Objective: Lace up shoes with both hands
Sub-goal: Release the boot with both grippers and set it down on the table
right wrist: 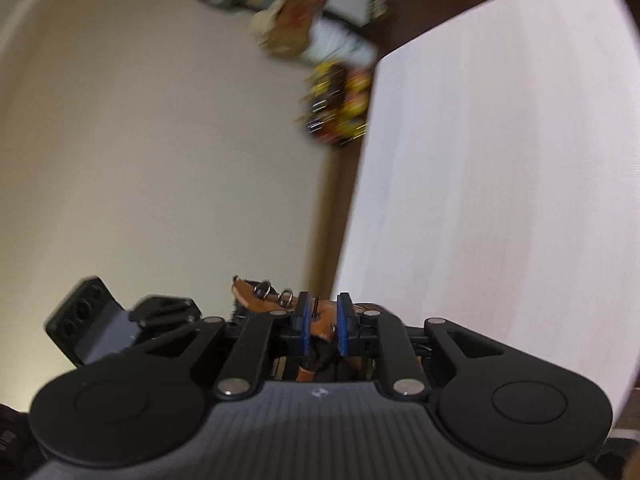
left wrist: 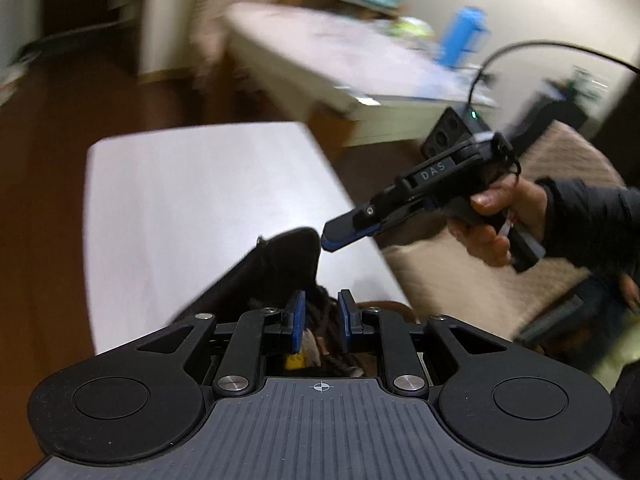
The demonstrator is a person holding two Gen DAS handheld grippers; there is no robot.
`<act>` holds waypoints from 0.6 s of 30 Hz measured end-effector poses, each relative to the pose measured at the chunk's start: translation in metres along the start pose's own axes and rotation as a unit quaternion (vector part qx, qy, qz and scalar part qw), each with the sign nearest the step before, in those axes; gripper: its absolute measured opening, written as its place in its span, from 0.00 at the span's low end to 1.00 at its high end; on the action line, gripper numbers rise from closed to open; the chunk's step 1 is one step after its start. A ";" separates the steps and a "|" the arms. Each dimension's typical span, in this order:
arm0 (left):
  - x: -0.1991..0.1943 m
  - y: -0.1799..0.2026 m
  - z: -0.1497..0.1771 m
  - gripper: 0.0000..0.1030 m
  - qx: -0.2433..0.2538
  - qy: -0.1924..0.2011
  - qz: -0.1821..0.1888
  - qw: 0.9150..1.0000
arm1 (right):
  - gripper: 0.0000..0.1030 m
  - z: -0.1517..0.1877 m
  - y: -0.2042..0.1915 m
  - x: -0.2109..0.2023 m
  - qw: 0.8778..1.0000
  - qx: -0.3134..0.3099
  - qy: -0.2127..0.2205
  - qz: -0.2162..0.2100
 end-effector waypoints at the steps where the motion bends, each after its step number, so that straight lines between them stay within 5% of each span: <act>1: -0.002 0.008 0.001 0.17 -0.015 -0.001 -0.013 1.000 | 0.22 -0.006 0.015 0.005 1.000 0.017 -0.008 -0.022; 8: -0.015 0.064 0.011 0.17 -0.127 -0.008 -0.062 0.990 | 0.23 -0.020 0.046 0.031 0.989 0.062 -0.062 -0.120; 13: -0.009 0.072 0.022 0.17 -0.178 -0.005 -0.077 0.981 | 0.21 -0.031 0.052 0.055 0.984 0.060 -0.112 -0.125; 15: -0.005 0.069 0.029 0.17 -0.194 -0.004 -0.084 0.977 | 0.06 -0.036 0.053 0.061 0.982 0.054 -0.127 -0.128; 18: -0.001 0.064 0.042 0.17 -0.215 -0.006 -0.093 0.972 | 0.02 -0.045 0.047 0.052 0.983 0.032 -0.132 -0.126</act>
Point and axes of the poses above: each gripper's, at about its wrist camera, not at the fingertips, and x roughly the way its jaws point, y to its right, z to its underside, the point moved 1 cm from there along x, roughly the way its jaws point, and after that the axes turned 2 degrees about y, right-handed, at the moved point
